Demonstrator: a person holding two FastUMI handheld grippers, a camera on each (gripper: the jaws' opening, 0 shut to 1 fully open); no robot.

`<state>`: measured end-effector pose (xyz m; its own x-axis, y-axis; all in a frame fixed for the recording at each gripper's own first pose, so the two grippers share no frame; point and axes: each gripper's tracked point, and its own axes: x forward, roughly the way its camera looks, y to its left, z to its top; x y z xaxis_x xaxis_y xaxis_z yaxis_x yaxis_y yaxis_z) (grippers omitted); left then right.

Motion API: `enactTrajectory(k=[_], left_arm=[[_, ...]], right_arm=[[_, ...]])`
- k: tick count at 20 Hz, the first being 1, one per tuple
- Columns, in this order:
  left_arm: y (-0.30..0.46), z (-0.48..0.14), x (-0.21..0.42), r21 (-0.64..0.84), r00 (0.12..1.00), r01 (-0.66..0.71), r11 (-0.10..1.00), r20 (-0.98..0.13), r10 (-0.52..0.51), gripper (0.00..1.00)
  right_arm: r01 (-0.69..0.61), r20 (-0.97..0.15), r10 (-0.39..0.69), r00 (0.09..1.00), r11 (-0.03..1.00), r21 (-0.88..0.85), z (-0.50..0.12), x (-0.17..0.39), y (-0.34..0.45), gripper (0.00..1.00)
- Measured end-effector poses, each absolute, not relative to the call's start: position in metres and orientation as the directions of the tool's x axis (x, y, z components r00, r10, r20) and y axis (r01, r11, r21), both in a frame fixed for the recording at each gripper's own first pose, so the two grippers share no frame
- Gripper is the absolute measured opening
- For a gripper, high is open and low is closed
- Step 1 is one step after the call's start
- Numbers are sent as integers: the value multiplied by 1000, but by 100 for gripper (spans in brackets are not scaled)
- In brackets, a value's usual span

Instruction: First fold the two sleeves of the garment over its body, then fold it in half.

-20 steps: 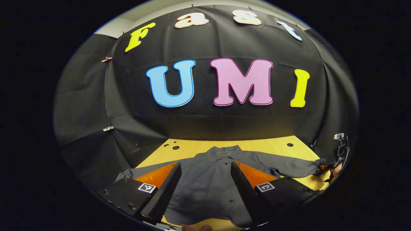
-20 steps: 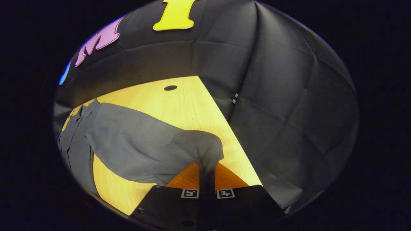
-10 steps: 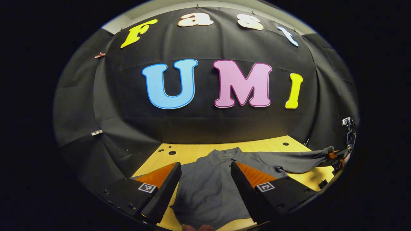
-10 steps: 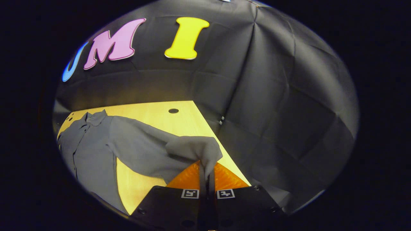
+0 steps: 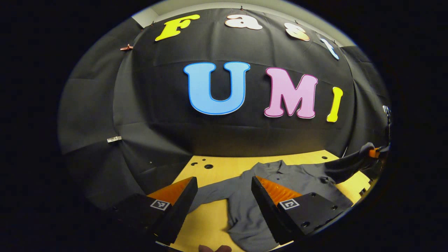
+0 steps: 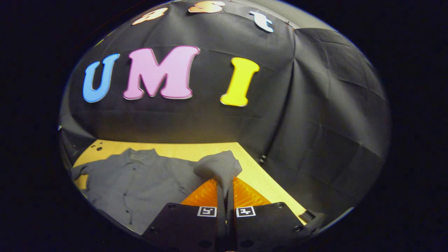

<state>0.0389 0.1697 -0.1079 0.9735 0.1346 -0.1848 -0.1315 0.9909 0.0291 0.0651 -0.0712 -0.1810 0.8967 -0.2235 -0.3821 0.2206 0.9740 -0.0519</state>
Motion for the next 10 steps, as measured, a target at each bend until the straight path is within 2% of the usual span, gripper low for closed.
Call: enactTrajectory(k=[5,10], left_arm=[[233,-141,36,38,958,-186,982,-216,190,97],[286,-169,34,57,938,-237,970,-248,243,97]], right_arm=[[71,-356,-69,932,997,-9,-164,106,50,5],[-40,-412,38,910,999,3,-199,136,144,5]])
